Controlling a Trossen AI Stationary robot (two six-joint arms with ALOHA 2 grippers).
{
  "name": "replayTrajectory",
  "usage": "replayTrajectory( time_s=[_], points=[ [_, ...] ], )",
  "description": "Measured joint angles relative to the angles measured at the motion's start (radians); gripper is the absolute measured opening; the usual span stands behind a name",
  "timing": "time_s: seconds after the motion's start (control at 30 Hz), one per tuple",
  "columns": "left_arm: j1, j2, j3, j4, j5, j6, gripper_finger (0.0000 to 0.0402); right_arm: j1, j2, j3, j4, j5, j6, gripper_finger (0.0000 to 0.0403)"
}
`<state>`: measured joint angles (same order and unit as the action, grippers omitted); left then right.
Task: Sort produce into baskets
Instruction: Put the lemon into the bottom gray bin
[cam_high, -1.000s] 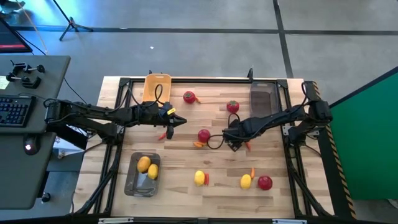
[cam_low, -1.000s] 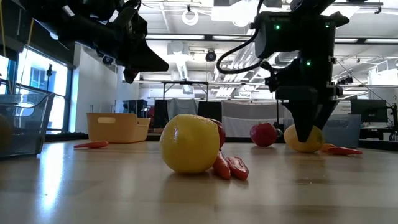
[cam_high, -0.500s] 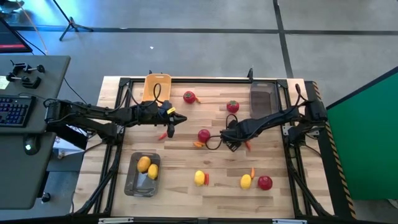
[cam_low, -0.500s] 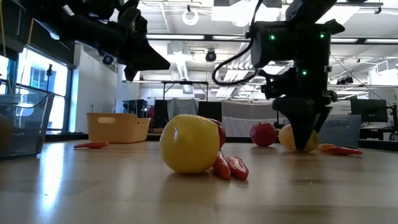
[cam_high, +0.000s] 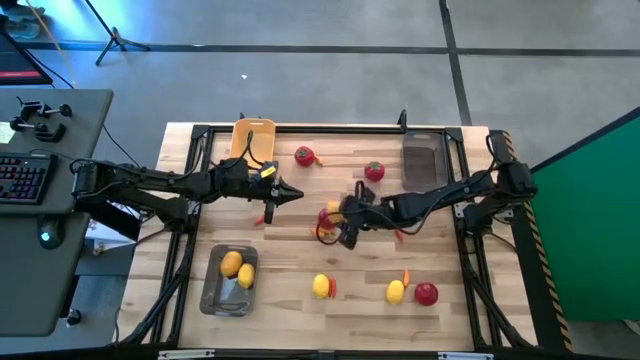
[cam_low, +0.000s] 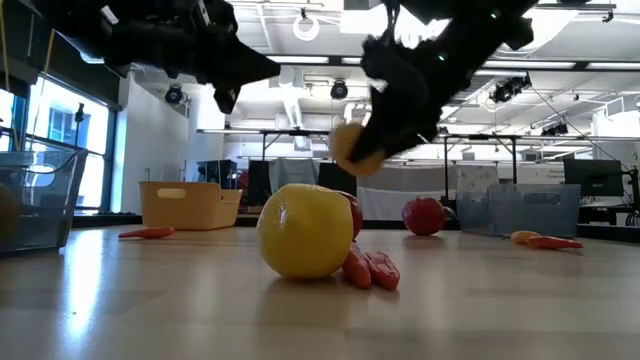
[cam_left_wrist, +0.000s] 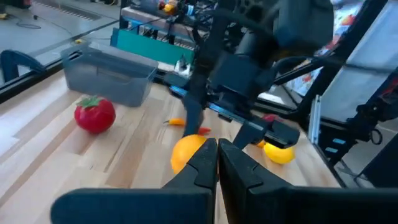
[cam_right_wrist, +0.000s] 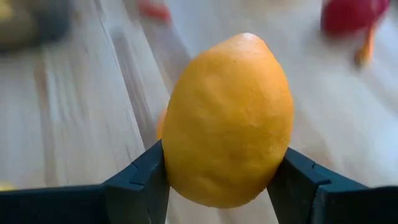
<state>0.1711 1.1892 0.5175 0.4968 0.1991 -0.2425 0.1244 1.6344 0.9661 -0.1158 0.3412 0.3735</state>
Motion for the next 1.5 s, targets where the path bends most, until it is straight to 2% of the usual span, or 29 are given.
replayTrajectory(
  time_s=[0.13,0.23,0.5,0.67,0.77,0.9,1.5],
  points=[
    [0.000,0.000,0.000,0.026,0.002,-0.011,0.0009,-0.007,-0.004,0.001,0.144,-0.014,-0.118,0.0194],
    [-0.001,0.000,0.006,0.032,0.008,0.019,0.0033,-0.007,-0.006,0.001,0.221,-0.027,-0.192,0.0194],
    [-0.001,0.000,0.042,0.015,0.129,0.038,0.0149,-0.007,-0.014,0.001,0.347,-0.037,-0.330,0.0194],
    [-0.003,0.000,0.072,-0.072,0.125,0.072,0.0222,-0.007,-0.036,0.001,0.381,-0.037,-0.400,0.0194],
    [-0.009,0.000,0.093,-0.104,0.093,0.092,0.0246,-0.007,-0.037,0.001,0.392,-0.037,-0.429,0.0194],
    [-0.010,0.000,0.117,-0.145,0.057,0.122,0.0254,-0.007,-0.037,0.001,0.392,-0.043,-0.443,0.0194],
    [-0.070,0.158,0.246,-0.179,0.089,0.212,0.0254,-0.007,-0.037,0.001,0.405,-0.088,-0.461,0.0195]
  ],
)
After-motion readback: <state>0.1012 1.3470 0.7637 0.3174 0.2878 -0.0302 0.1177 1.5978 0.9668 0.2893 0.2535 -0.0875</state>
